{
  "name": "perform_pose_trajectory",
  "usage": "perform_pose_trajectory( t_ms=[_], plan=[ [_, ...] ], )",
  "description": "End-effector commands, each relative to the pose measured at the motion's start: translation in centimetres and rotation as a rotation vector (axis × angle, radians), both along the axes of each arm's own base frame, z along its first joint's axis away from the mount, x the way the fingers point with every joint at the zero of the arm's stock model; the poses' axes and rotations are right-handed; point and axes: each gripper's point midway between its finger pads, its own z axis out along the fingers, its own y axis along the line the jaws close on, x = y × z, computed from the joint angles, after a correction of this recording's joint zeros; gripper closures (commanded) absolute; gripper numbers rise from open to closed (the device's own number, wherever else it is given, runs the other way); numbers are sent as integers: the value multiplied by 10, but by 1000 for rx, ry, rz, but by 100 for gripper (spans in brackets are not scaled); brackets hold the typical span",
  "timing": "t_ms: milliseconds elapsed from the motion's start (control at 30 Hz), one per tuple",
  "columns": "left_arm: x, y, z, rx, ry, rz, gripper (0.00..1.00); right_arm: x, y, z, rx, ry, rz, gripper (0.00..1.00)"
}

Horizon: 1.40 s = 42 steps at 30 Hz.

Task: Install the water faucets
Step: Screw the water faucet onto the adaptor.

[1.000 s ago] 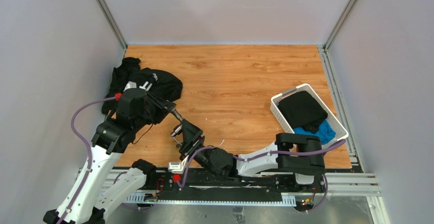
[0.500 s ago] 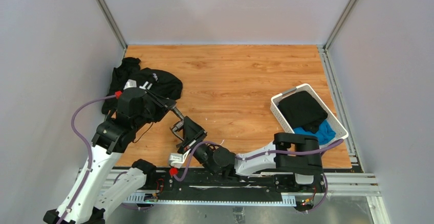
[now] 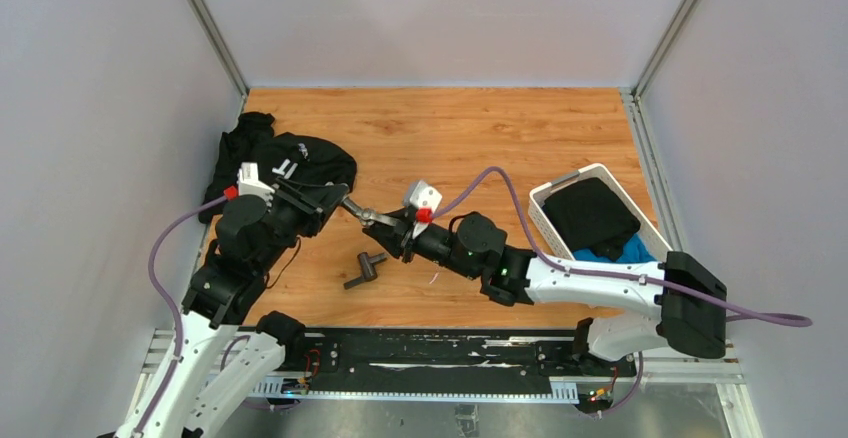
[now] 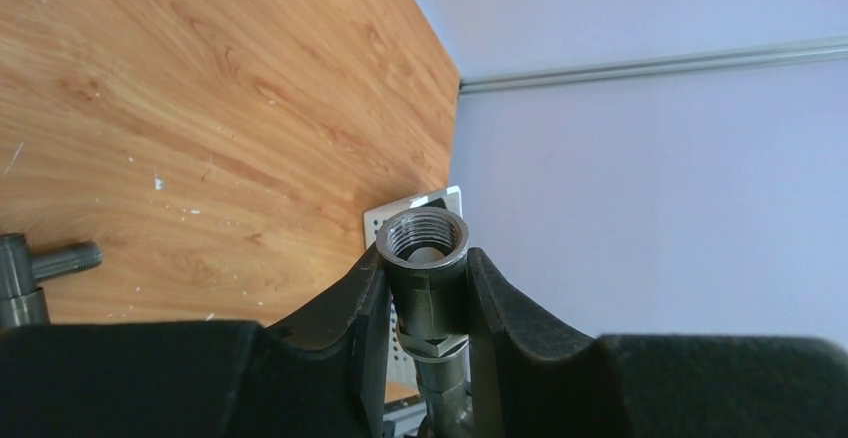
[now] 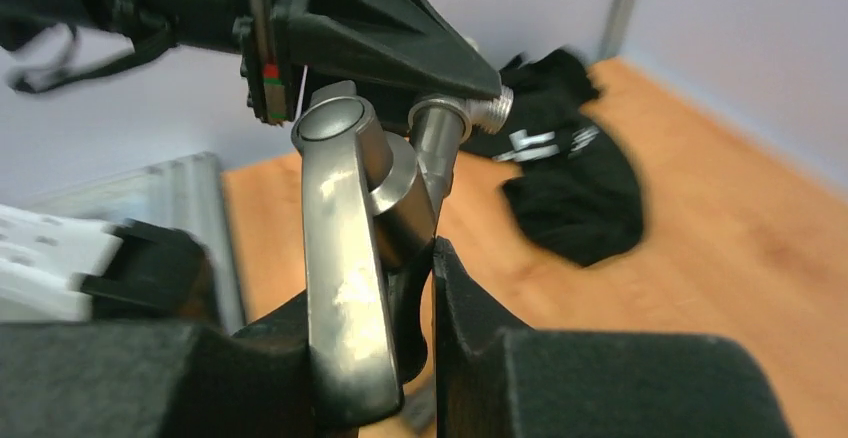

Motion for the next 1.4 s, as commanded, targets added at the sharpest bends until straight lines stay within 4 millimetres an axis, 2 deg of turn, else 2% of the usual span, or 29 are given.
perform_pose_trajectory(
  t_ms=[0,133,267,467,500,600,667,800,900,933,1000,1033,1067,1100,1133,1167,1233,1367],
  plan=[
    [-2,1,15,27,-154,-21,100,-29,3,12,183,505,251,100],
    [-3,4,18,6,-214,-5,100,-18,-6,19,353,743,337,100],
    [-2,3,25,-22,-293,-4,100,0,-9,8,494,999,358,100],
    [-6,3,36,-62,-414,-8,100,5,-14,12,766,1205,523,100],
    [-5,7,35,-61,-415,12,100,5,-14,10,775,1225,538,92],
    [-6,15,31,-66,-401,56,100,6,-10,-5,722,1218,500,57],
    [-5,22,27,-46,-375,88,100,10,-18,-23,685,1207,434,27],
    [-6,35,16,-17,-299,149,100,14,-38,-62,573,1204,287,21],
    [-6,40,4,-18,-223,183,100,12,-56,-81,470,1162,180,19],
    [-6,41,1,-17,-202,187,100,12,-62,-88,414,1132,130,19],
    [-7,42,-3,-14,-158,197,100,15,-71,-93,242,947,16,18],
    [-7,42,-5,-10,-136,198,100,13,-75,-92,110,789,-37,17],
    [-7,41,-6,-4,-117,193,100,19,-86,-99,-43,627,-176,17],
    [-7,39,-7,-2,-96,186,100,4,-83,-84,-155,378,-217,17],
    [-6,38,-8,-2,-74,183,100,5,-88,-70,-222,159,-301,16],
    [-5,36,-8,-2,-54,179,100,5,-93,-63,-286,1,-362,13],
    [-3,34,-9,9,-21,173,100,6,-96,-58,-391,-195,-419,12],
    [-5,35,-16,57,68,175,100,-7,-81,-53,-537,-494,-395,12]
  ],
)
